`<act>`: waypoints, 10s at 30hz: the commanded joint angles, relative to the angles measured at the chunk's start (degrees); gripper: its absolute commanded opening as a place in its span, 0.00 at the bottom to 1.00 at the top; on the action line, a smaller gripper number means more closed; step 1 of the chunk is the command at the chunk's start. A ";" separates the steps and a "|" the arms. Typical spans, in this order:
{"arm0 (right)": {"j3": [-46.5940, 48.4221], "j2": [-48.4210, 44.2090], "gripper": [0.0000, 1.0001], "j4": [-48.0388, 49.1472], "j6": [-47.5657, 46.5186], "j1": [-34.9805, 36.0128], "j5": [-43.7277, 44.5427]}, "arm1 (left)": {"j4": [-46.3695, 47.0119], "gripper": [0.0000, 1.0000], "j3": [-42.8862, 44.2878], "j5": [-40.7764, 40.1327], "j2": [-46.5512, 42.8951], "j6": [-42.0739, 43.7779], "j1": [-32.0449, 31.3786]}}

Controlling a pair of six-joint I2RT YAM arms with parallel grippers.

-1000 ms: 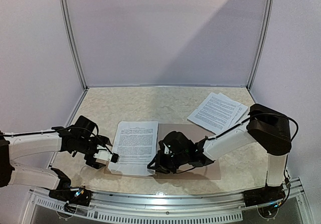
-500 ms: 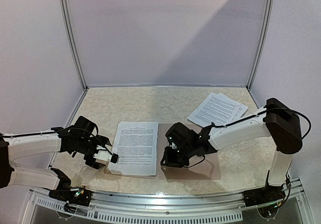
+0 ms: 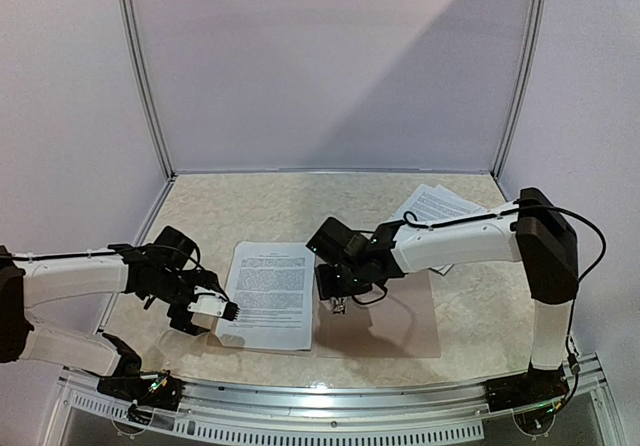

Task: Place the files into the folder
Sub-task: Pick up the file from the corner of the board, then pass from the right arm to the left

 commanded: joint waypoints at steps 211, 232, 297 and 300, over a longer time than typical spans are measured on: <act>-11.63 1.89 0.41 17.02 -11.43 -70.85 -46.45 | -14.70 0.82 32.38 3.23 26.32 -28.74 -1.99; -13.73 7.64 0.33 31.17 -1.28 -70.57 -60.36 | -13.62 0.82 31.84 1.80 27.35 -28.58 -2.82; 0.37 -32.47 0.00 -3.41 -47.86 -20.31 -55.28 | -18.64 0.01 60.13 40.97 22.03 -35.62 -5.96; 0.01 -32.11 0.05 -4.45 -47.85 -20.31 -50.19 | -21.37 0.00 60.39 39.26 21.49 -35.36 -6.94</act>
